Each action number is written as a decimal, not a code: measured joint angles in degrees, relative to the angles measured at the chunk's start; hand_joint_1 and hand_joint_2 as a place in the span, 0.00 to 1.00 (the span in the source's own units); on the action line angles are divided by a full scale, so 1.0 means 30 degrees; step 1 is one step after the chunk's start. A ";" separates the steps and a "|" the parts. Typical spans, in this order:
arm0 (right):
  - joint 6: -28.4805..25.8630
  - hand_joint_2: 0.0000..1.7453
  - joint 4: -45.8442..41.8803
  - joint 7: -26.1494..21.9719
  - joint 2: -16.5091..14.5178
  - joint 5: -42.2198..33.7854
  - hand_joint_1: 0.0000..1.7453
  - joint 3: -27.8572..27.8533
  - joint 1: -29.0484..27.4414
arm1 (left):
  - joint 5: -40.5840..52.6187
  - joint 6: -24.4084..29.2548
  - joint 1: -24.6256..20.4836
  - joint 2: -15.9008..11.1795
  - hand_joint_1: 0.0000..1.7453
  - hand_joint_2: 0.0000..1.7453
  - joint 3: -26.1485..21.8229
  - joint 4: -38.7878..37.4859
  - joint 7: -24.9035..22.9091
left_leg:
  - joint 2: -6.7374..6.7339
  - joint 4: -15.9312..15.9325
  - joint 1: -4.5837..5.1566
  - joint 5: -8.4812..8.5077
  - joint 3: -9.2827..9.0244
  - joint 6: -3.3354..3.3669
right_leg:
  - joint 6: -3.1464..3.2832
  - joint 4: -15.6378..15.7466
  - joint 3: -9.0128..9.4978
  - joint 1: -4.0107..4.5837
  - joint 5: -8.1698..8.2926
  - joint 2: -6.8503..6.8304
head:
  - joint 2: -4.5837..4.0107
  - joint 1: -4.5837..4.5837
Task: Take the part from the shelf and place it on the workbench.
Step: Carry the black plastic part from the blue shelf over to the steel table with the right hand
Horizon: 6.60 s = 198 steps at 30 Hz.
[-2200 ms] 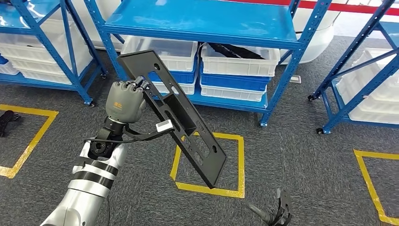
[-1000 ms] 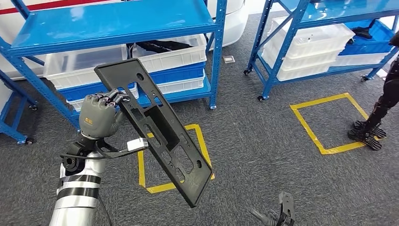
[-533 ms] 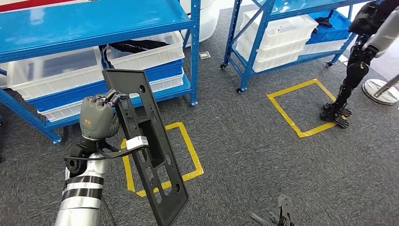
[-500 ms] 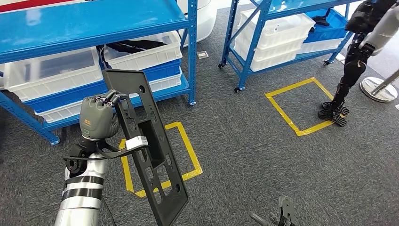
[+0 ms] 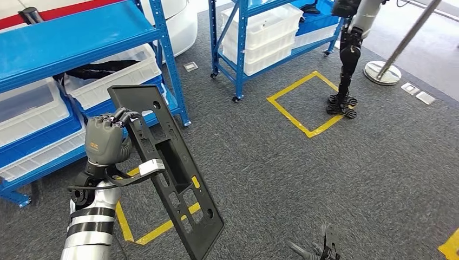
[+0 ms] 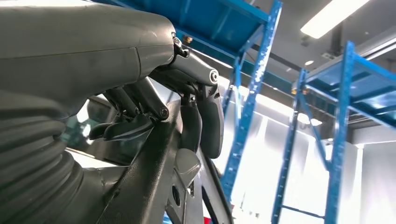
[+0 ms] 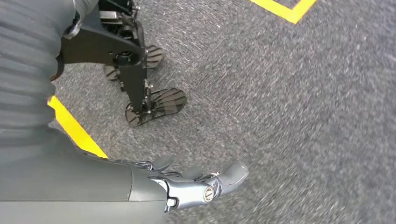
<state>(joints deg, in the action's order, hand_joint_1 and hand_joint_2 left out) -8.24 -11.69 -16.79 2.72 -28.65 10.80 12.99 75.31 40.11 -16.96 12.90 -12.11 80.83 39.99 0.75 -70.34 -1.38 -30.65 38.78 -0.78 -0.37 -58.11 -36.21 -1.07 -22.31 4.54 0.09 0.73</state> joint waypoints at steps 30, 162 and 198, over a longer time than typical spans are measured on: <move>-0.0027 1.00 -0.0066 -0.0202 -0.0035 0.0646 0.00 -0.1133 -0.0205 | -0.5287 0.0000 -0.1472 0.0244 1.00 1.00 -0.0772 -0.3601 0.0011 | -0.0121 -0.1065 0.0065 -0.0730 0.0427 0.0006 | 0.0026 0.0043 -0.0023 -0.0050 -0.0004 -0.0370 | 0.0002 0.0058; -0.0117 1.00 -0.0240 -0.0383 -0.0337 0.2594 0.00 -0.3453 -0.0534 | -1.7313 -0.1734 -0.2843 -0.2337 1.00 1.00 0.3293 -0.7337 -0.1354 | 0.0441 0.3565 -0.0069 0.1498 -0.1346 0.0355 | -0.0889 -0.0417 -0.0893 -0.0151 -0.0161 0.0369 | 0.0002 0.0131; -0.0117 1.00 -0.0268 -0.0350 -0.0399 0.2987 0.00 -0.3648 -0.0332 | -1.7440 -0.1829 -0.2887 -0.2457 1.00 1.00 0.3497 -0.7422 -0.1638 | -0.0679 0.3612 0.0068 0.1392 -0.1393 0.0698 | -0.0929 -0.5382 -0.3517 -0.0066 -0.1774 -0.1351 | 0.0000 0.0082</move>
<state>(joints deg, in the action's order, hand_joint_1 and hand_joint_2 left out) -8.59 -12.50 -17.84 1.52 -19.69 -0.15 11.99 22.99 34.62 -25.62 5.53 -1.62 58.56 35.08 -1.29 -59.51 -1.17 -26.47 34.60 1.31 -3.16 -74.26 -46.76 -1.26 -27.63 0.49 0.09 0.98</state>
